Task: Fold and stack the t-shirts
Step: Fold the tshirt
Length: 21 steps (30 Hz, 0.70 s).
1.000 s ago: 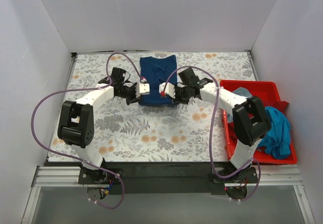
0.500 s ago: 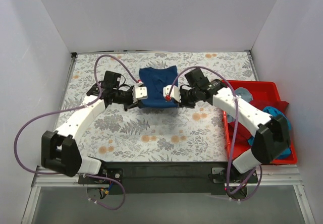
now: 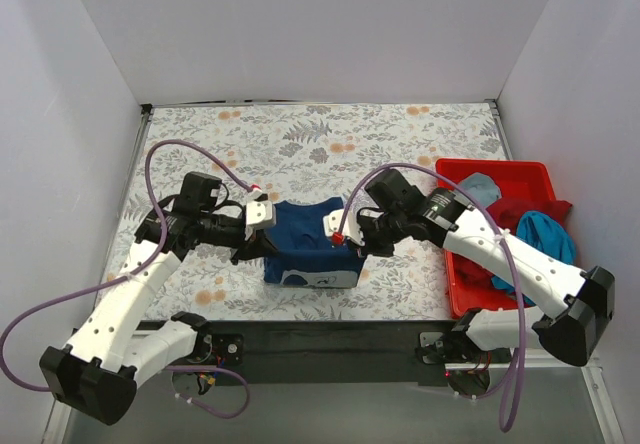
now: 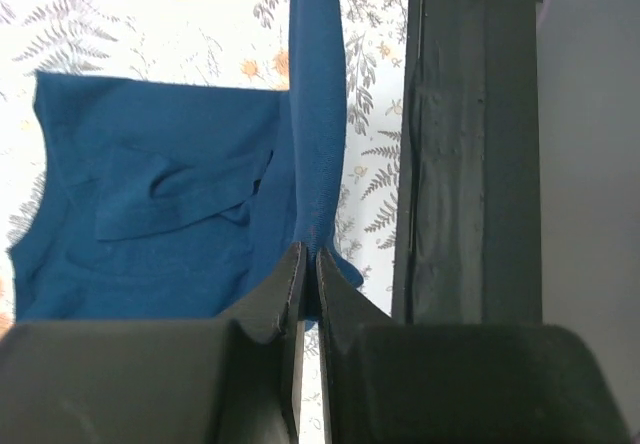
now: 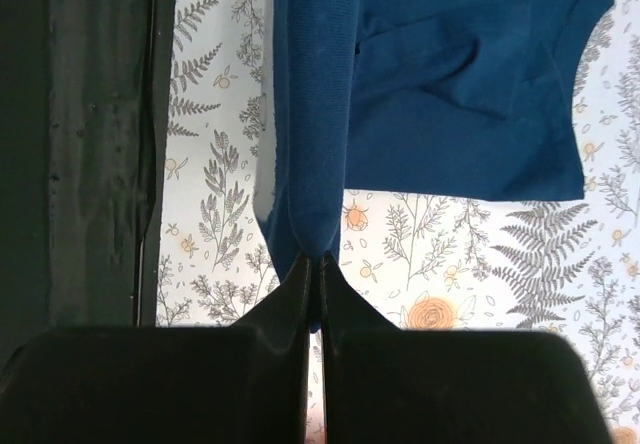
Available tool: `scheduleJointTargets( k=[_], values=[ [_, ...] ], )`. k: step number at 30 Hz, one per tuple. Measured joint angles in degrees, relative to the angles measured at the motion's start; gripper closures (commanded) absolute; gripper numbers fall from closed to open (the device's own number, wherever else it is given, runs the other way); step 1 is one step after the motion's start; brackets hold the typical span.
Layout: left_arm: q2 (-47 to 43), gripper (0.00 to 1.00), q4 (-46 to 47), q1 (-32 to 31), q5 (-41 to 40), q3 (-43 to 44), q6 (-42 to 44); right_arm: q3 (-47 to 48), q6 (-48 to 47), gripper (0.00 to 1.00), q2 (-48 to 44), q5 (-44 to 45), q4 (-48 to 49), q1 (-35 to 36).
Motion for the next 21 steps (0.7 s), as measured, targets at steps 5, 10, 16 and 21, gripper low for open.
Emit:
scheduleJointTargets(
  k=[5,10,16,21],
  values=[
    [2.10,1.00,-1.22,0.02,-0.81,-0.09,0.09,0.81,-0.46,0.99,4.87,0.13,-0.28,-0.02],
    [1.29,1.00,-1.90,0.04,-1.66,-1.81,1.25,2.23,-1.46,0.99,6.95,-0.35,-0.35,-0.02],
    [0.96,1.00,-2.01,0.04,-2.91,-3.61,2.32,3.32,-3.08,0.99,8.57,-1.38,-0.92,-0.02],
    [2.93,1.00,-1.51,0.70,-2.56,-3.13,2.82,5.57,-4.96,0.99,10.88,-1.36,-1.29,-0.09]
  ],
)
